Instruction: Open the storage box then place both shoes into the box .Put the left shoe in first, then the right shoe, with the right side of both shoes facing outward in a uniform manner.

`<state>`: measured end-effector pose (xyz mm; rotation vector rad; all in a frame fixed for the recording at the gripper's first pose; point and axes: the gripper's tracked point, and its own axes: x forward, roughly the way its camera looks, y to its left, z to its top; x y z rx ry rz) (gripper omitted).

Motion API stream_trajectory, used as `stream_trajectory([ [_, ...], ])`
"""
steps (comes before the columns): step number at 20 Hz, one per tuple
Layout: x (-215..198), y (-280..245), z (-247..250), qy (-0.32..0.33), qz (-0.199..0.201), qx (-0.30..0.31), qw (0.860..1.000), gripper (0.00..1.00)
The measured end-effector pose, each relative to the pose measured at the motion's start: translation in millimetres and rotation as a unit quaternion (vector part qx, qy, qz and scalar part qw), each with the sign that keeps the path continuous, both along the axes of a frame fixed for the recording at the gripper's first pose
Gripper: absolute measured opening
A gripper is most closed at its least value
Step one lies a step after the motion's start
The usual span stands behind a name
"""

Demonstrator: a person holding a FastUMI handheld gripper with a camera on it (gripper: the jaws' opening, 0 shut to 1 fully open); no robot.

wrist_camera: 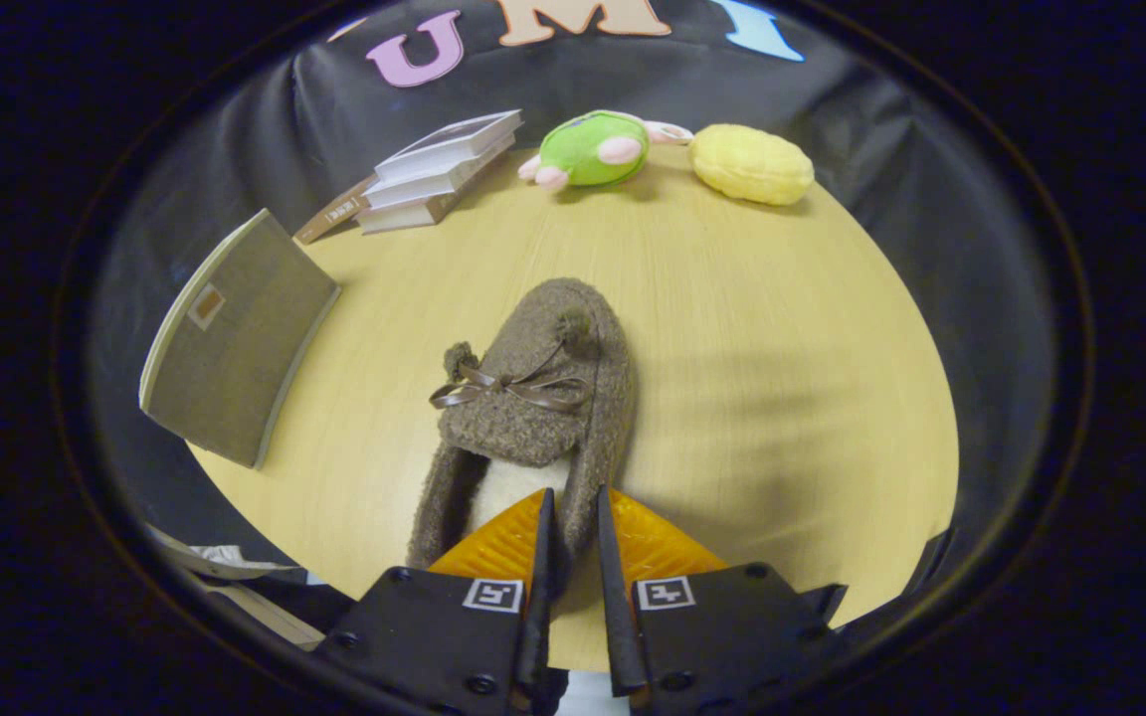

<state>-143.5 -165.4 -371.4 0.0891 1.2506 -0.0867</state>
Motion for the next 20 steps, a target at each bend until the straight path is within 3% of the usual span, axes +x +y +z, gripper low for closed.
stream_trajectory([
  [2, 0, -2, 2, 0.000, -0.034, 0.014, 0.999, 0.04],
  [7, 4, -1, 4, 0.002, -0.089, 0.045, 0.995, 0.04],
  [12, 13, 16, 16, -0.002, -0.161, 0.109, 0.981, 0.04],
  [20, 43, 62, 63, -0.038, -0.179, 0.125, 0.975, 0.04],
])
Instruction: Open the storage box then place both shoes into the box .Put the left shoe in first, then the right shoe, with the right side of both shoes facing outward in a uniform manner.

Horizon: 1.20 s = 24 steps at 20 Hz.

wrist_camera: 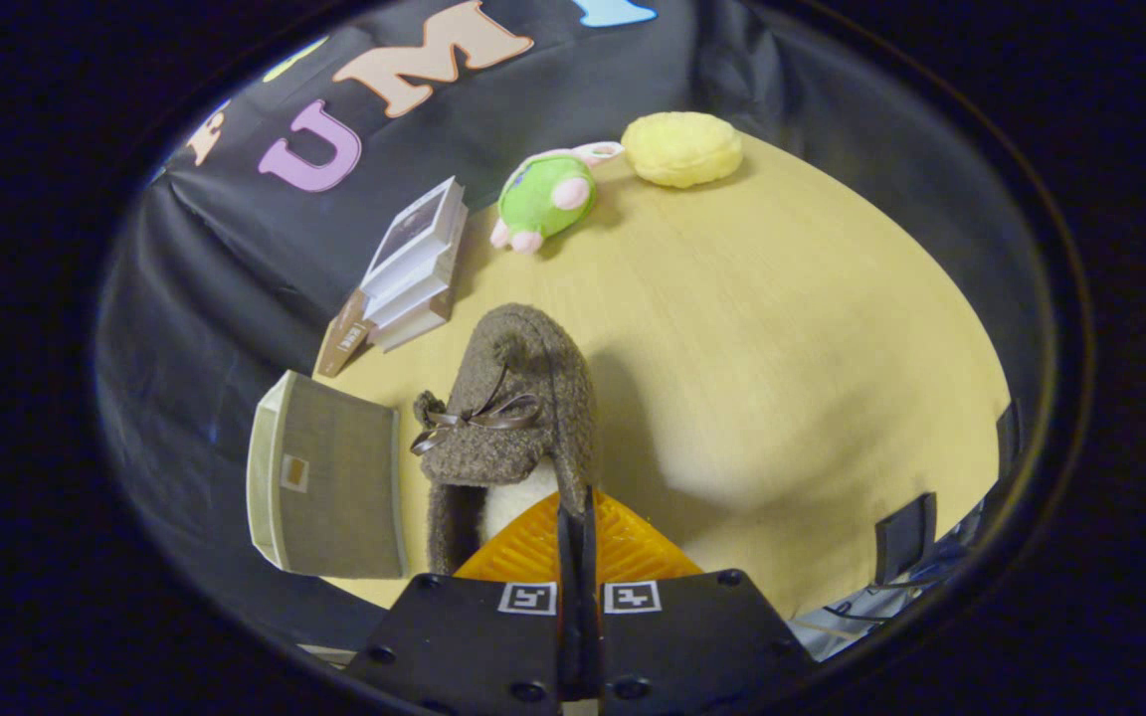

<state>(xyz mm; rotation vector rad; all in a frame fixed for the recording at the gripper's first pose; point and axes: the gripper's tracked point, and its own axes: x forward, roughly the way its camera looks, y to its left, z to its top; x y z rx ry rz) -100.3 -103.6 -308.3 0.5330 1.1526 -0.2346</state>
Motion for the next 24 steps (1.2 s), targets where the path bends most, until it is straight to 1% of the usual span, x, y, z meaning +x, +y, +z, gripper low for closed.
stream_trajectory([
  [6, 26, 55, 29, -0.025, 0.026, 0.001, 0.999, 0.04],
  [8, 37, 77, 38, -0.035, 0.030, 0.011, 0.999, 0.04],
  [15, 69, 152, 68, -0.064, 0.066, 0.041, 0.995, 0.04],
  [20, 87, 193, 77, -0.073, 0.072, 0.051, 0.993, 0.04],
  [24, 94, 226, 78, -0.074, 0.067, 0.067, 0.993, 0.04],
])
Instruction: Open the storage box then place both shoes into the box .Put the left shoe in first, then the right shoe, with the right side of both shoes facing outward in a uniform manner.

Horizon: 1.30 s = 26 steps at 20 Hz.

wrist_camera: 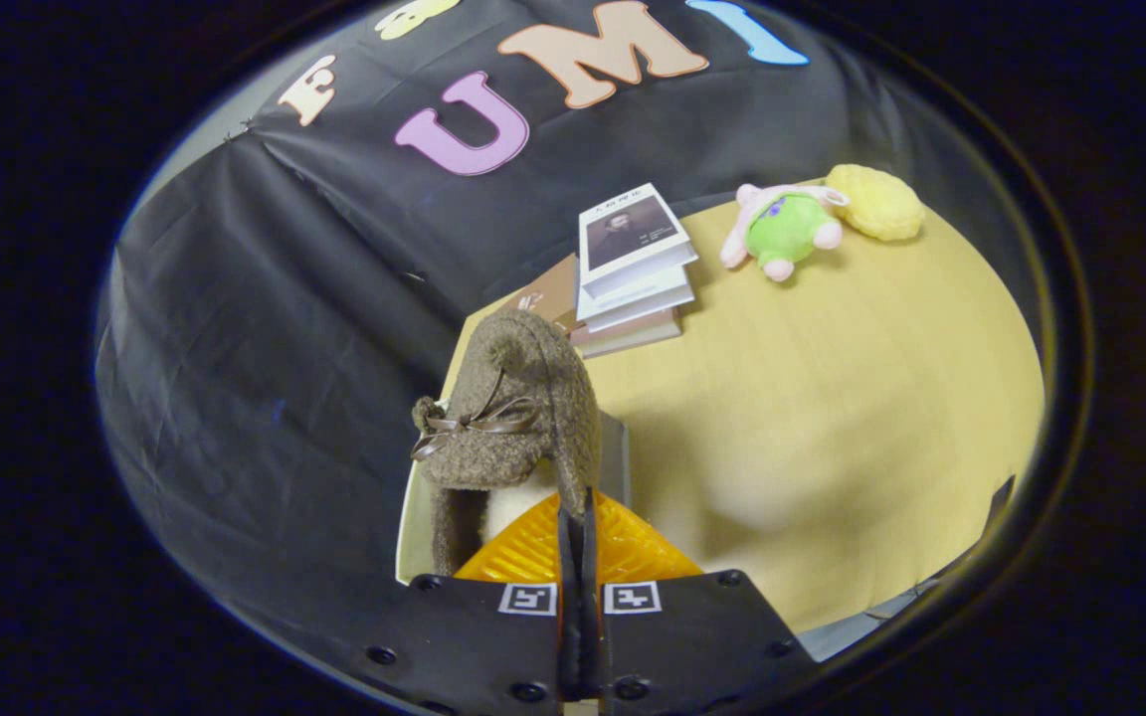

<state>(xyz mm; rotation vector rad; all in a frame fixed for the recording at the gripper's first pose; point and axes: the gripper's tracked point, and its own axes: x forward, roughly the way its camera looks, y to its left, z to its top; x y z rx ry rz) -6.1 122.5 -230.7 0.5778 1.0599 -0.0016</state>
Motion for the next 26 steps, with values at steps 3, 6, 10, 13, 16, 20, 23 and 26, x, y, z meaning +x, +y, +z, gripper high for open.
stream_trajectory([
  [3, 4, 26, -3, 0.003, -0.003, 0.013, 1.000, 0.04],
  [6, 3, 47, -14, 0.013, -0.003, 0.017, 1.000, 0.04],
  [10, -4, 67, -31, 0.028, -0.010, 0.001, 1.000, 0.04],
  [13, -7, 72, -40, 0.032, -0.018, -0.017, 0.999, 0.04],
  [16, 3, 73, -29, 0.009, -0.035, -0.004, 0.999, 0.16],
  [20, 15, 64, -12, -0.028, -0.018, -0.015, 0.999, 0.68],
  [23, 19, 61, 4, -0.066, 0.016, -0.028, 0.997, 1.00],
  [26, 25, 50, 26, -0.118, 0.047, -0.049, 0.991, 1.00],
])
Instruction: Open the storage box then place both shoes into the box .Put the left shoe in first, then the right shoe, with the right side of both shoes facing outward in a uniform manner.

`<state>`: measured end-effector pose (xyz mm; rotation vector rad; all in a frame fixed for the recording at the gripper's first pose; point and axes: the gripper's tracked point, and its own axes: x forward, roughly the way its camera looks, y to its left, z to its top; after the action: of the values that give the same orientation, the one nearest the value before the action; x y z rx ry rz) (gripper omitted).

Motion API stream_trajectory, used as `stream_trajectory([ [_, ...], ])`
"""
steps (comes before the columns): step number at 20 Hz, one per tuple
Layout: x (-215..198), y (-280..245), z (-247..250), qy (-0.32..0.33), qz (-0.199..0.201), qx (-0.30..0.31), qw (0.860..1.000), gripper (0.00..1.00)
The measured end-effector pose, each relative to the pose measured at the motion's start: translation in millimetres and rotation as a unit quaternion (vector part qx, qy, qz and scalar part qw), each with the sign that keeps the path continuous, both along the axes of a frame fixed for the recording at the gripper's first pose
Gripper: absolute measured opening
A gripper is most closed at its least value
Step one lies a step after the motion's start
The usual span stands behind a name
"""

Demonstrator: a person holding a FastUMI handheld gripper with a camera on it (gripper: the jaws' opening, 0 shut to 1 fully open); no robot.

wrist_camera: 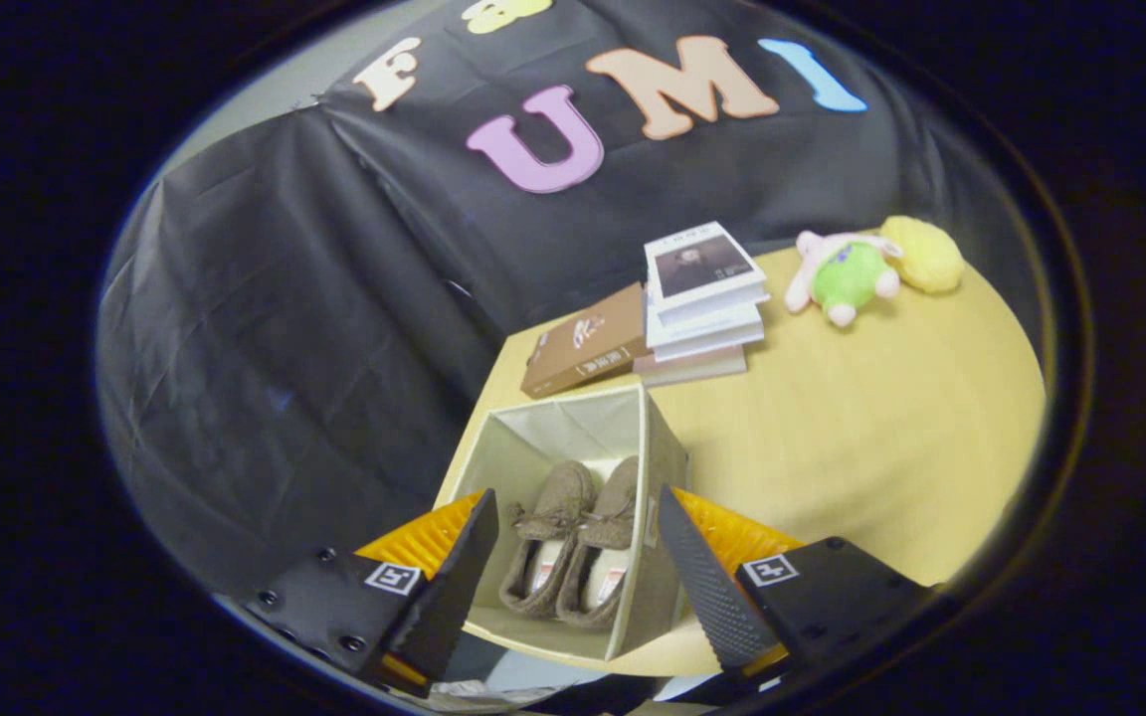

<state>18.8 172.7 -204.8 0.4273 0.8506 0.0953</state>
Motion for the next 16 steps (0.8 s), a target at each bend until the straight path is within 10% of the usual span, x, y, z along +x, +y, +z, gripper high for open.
stream_trajectory([
  [16, 0, -179, 150, -0.255, -0.010, -0.246, 0.935, 1.00],
])
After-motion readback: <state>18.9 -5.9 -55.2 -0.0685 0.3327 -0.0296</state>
